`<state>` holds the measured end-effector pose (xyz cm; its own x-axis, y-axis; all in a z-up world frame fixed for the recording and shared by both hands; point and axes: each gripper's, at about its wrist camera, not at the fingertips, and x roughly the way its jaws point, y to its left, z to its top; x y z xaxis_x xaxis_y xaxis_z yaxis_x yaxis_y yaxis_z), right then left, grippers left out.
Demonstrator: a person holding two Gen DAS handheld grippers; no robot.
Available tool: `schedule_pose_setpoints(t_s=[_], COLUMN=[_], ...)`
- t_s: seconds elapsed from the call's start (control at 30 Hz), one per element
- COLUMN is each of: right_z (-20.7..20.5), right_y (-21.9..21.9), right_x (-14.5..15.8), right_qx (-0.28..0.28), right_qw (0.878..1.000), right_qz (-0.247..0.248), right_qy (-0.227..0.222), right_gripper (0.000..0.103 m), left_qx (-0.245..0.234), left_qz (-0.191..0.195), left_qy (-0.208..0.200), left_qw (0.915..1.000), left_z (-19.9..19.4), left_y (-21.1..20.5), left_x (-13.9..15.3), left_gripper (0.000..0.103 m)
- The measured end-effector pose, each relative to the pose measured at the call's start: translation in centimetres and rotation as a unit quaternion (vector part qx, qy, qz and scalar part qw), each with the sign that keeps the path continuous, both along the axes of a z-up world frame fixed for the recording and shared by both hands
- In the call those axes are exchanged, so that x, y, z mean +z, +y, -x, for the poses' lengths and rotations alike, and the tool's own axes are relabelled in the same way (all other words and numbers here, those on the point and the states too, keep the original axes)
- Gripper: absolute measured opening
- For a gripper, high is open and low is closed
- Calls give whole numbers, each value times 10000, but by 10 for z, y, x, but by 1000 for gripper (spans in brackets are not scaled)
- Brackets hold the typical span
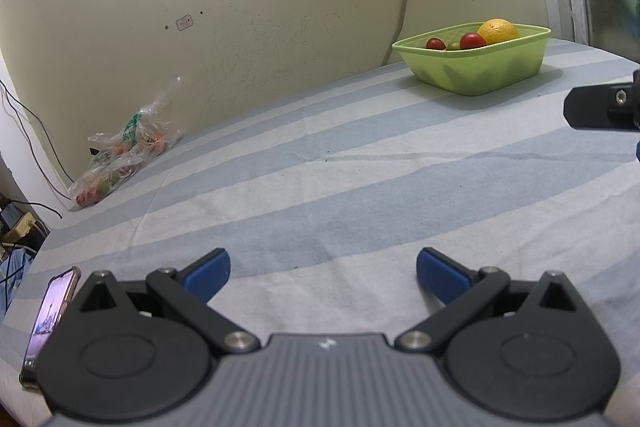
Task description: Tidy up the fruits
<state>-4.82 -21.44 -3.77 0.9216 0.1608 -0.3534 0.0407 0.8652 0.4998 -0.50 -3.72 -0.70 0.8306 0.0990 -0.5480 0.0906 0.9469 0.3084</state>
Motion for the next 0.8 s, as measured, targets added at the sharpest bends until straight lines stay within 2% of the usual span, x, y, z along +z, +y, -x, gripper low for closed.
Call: schedule_pose_setpoints(t_s=[0.37,0.67,0.8], right_z=[1,16,17], right_y=[-1,10,9], right_x=[0,12,13], right_qx=[-34,-232,-240], right_qw=[10000,9962,9953], right_qz=[40,552,607], right_qy=[-43,-630,-708], right_gripper=[89,89,89], left_qx=[-11,-100,-183], left_qz=[64,329,425], left_qy=[44,68,7], left_qw=[10000,9994,9989], left_z=[0,5,8], left_y=[1,6,7], left_x=[1,13,16], left_gripper=[103,103,103])
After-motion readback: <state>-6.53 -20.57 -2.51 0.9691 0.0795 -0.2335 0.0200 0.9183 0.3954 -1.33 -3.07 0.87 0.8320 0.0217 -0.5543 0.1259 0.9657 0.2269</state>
